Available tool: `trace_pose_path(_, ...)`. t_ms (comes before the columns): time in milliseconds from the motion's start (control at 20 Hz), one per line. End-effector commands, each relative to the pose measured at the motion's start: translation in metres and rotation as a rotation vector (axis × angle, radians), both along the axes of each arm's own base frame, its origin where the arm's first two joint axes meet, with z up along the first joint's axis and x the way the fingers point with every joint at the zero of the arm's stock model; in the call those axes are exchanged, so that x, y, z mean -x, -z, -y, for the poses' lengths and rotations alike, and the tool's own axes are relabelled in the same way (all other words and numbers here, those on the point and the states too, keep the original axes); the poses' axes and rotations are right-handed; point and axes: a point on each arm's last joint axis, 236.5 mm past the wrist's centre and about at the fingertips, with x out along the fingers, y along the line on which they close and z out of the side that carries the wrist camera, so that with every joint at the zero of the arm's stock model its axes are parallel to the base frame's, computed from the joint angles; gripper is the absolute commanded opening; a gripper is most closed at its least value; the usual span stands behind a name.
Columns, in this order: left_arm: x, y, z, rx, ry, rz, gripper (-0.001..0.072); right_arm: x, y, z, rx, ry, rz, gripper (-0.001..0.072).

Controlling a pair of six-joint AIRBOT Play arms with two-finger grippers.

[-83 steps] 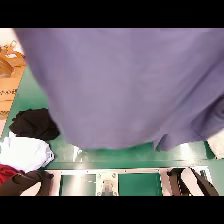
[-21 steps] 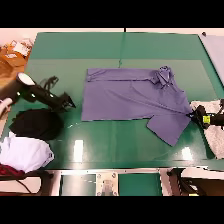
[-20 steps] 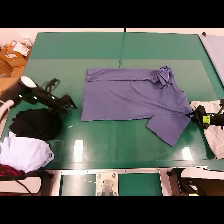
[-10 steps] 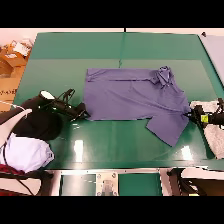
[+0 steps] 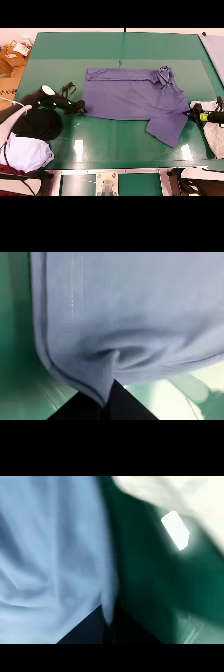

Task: Fold the shirts.

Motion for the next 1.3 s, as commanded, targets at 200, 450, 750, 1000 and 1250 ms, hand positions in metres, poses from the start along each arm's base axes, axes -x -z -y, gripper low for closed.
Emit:
trace_pose_path(200,-0.056,-0.321,0.002,-0.007,0.096,0.774,0.0018,-0.082,-0.269,-0.092,0.083,-0.263,0.663,0.0018)
trace_pose_path(450,0.048,-0.584,-0.016,0.009,0.037,1.47,0.0019,-0.004,-0.519,-0.143,0.304,-0.21,1.21,0.0019)
trace_pose_path(750,0.186,-0.691,-0.04,0.037,-0.039,1.839,0.002,0.152,-0.692,-0.177,0.632,0.087,1.743,0.002)
trace_pose_path(1000,0.16,-0.672,-0.061,-0.068,-0.124,1.737,0.0019,0.141,-0.681,-0.161,0.724,0.121,1.679,0.002)
trace_pose_path(1250,0.029,-0.554,-0.054,-0.156,-0.086,1.349,0.002,0.031,-0.561,-0.105,0.602,0.07,1.32,0.002)
